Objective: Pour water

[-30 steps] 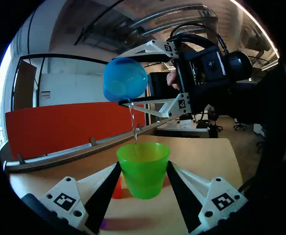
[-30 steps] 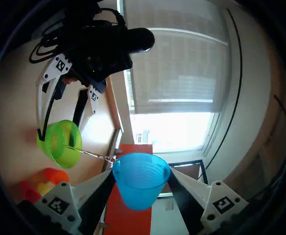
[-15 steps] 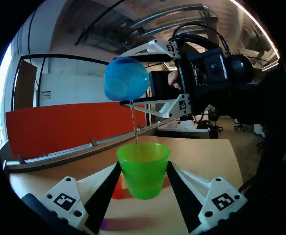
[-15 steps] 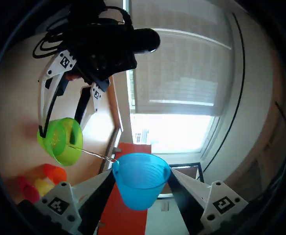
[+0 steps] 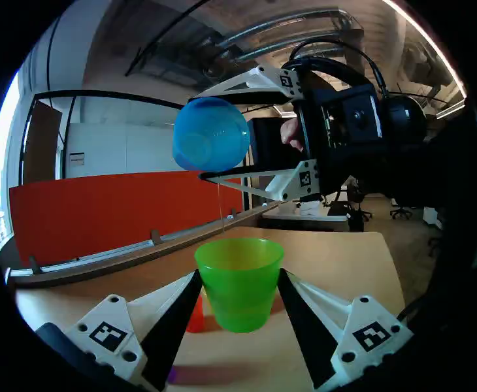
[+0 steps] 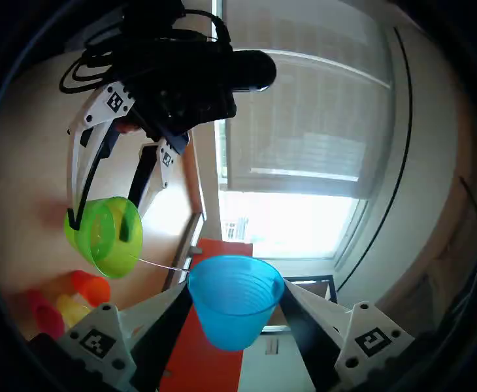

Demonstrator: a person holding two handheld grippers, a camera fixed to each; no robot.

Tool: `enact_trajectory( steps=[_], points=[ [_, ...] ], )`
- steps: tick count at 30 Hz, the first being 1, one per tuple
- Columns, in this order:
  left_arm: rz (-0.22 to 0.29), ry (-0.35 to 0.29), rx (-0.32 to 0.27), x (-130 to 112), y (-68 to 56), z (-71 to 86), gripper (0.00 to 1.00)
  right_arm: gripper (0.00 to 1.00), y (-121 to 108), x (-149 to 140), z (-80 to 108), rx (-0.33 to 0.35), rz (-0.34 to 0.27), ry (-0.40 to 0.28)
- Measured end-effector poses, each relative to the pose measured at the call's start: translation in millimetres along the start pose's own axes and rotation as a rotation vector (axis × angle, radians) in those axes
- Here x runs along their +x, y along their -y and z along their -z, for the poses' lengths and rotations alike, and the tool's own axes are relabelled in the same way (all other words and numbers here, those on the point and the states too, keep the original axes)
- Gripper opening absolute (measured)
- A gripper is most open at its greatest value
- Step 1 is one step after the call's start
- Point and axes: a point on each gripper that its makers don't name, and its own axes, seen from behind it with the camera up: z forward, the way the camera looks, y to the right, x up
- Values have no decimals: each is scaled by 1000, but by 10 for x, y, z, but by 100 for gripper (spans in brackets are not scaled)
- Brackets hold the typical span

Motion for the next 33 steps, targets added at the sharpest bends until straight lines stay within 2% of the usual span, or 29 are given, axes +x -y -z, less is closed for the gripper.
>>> enact_trajectory(
  steps=[18,27,33],
  points=[
    [1,-5,-2,35,0,-3,83,92,-28,33,17,-7,2,-3],
    [0,-3,-2,39,0,-2,83,91,-33,15,12,-12,-25,-5],
    [-3,-1,-2,45,-1,-9,83,92,-61,-36,22,-19,-64,-9]
  ],
)
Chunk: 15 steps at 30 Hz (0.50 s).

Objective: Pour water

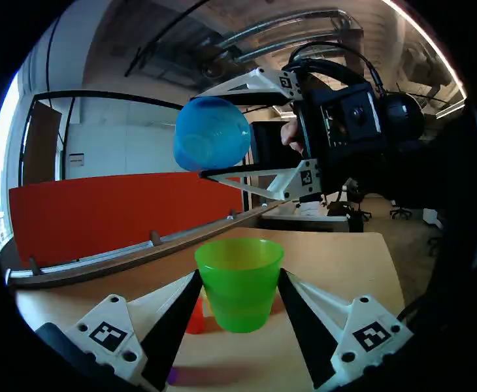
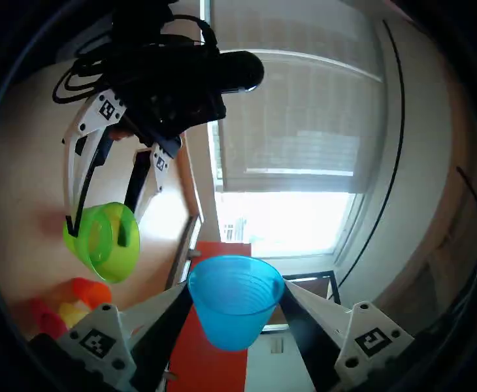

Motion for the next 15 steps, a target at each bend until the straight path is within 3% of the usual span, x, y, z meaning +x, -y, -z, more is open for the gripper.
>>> enact_trajectory(
  steps=[9,15],
  points=[
    [-2,2,3,4,0,14,83,91,-35,-126,16,-9,-124,-10],
    [-7,4,9,8,8,25,83,91,-18,-227,32,-14,-272,-7]
  ],
)
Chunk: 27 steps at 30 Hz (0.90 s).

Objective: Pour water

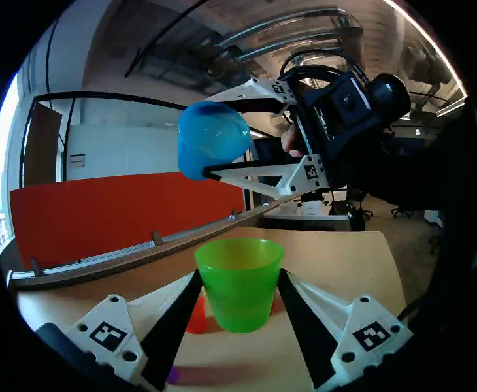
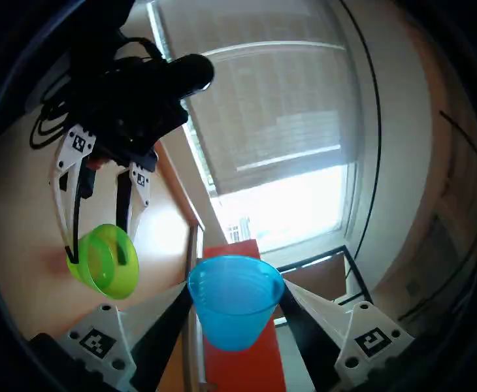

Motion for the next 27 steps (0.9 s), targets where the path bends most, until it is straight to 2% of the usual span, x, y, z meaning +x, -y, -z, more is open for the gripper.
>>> enact_trajectory(
  steps=[8,12,21,27],
  points=[
    [-2,4,2,-4,2,3,83,91,54,-81,44,6,-223,-6],
    [-2,5,3,-4,5,2,83,91,80,-106,55,12,-303,-6],
    [-6,7,6,10,6,4,83,91,115,-100,93,15,-431,-9],
    [-8,9,5,-1,-13,8,83,91,146,-78,116,32,-581,-16]
  ],
)
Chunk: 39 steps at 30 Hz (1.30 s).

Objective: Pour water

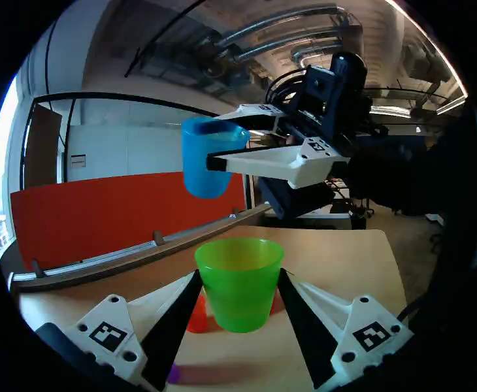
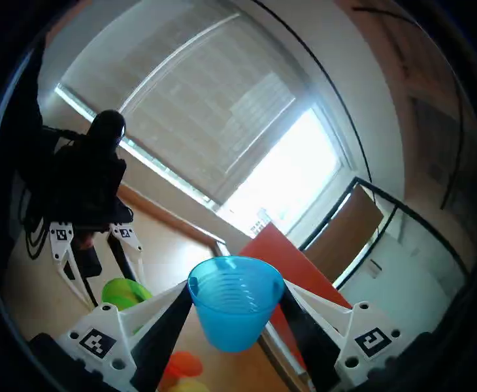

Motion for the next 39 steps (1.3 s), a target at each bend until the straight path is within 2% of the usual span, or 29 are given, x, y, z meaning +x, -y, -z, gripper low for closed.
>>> enact_trajectory(
  steps=[6,12,17,27,30,39],
  points=[
    [-2,5,-2,-3,-10,4,83,91,76,2,8,22,-163,6],
    [-2,5,0,0,1,6,83,91,90,49,-2,43,-375,4],
    [-1,10,-3,-9,-5,13,83,91,94,60,-6,51,-482,8],
    [23,30,-8,-38,6,50,83,91,78,45,0,59,-615,18],
    [23,57,-12,-105,7,62,83,92,79,22,10,63,-630,27],
    [11,110,-32,-210,-35,91,83,92,126,-52,27,70,-623,54]
  ],
)
